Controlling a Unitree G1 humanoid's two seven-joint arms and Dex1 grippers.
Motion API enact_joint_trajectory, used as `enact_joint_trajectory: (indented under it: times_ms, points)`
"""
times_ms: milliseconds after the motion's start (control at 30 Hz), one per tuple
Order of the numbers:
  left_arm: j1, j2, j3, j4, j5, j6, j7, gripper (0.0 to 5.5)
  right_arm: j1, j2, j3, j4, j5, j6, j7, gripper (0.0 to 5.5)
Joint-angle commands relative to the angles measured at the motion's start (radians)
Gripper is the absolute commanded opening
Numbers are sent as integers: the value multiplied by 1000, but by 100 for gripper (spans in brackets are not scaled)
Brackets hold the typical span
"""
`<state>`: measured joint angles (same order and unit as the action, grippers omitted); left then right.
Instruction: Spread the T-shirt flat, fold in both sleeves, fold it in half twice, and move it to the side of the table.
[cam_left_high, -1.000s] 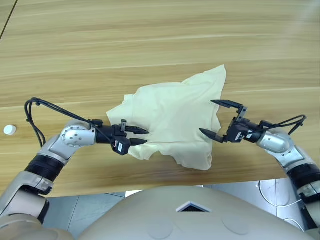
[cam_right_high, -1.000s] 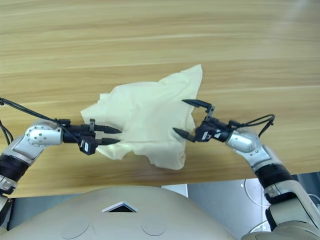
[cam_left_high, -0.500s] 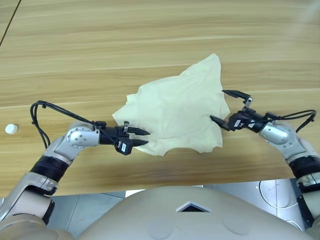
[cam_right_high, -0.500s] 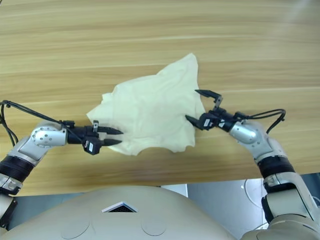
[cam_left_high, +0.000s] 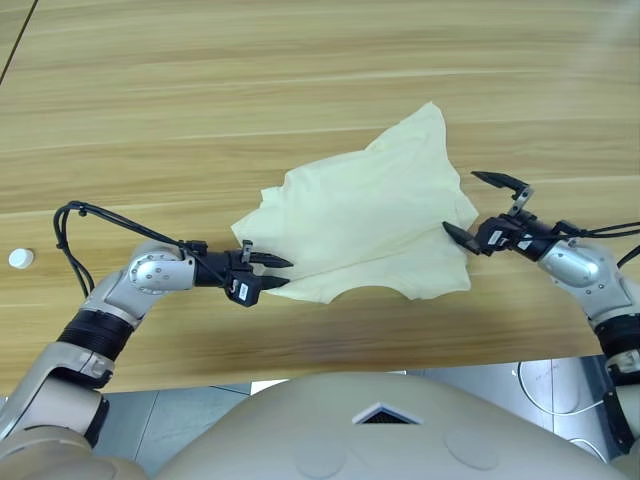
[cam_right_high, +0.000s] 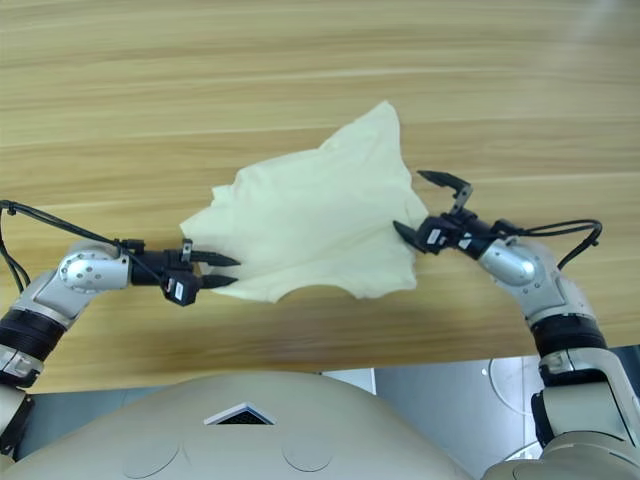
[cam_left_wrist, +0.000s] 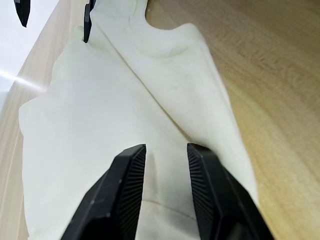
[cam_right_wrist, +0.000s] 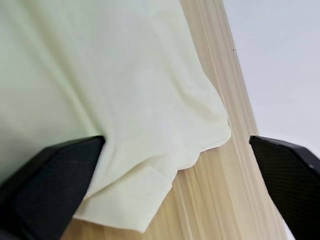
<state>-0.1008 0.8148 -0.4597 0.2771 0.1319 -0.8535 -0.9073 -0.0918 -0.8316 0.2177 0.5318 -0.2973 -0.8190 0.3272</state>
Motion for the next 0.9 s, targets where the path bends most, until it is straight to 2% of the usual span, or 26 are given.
enact_joint_trajectory:
  times_ms: [33, 300, 500, 633, 833, 900]
  points:
    - [-11, 9, 9, 30, 20, -4, -7, 157, 48, 0, -29, -100, 118, -50, 56, 540]
    - [-57, -26, 75, 53, -7, -32, 68, 157, 62, 7, -111, -135, 223, -65, 87, 540]
    - [-35, -9, 124, -100, -253, -5, 26, 157, 193, -36, -117, -300, 351, -129, 174, 540]
    - [80, 73, 97, -247, -403, 39, -84, 157, 331, -87, -133, -418, 403, -156, 238, 540]
    - [247, 196, 116, -291, -394, 104, -192, 157, 541, -139, -211, -544, 390, -113, 275, 540]
    - [278, 209, 132, -292, -407, 116, -203, 193, 603, -137, -242, -583, 357, -93, 277, 540]
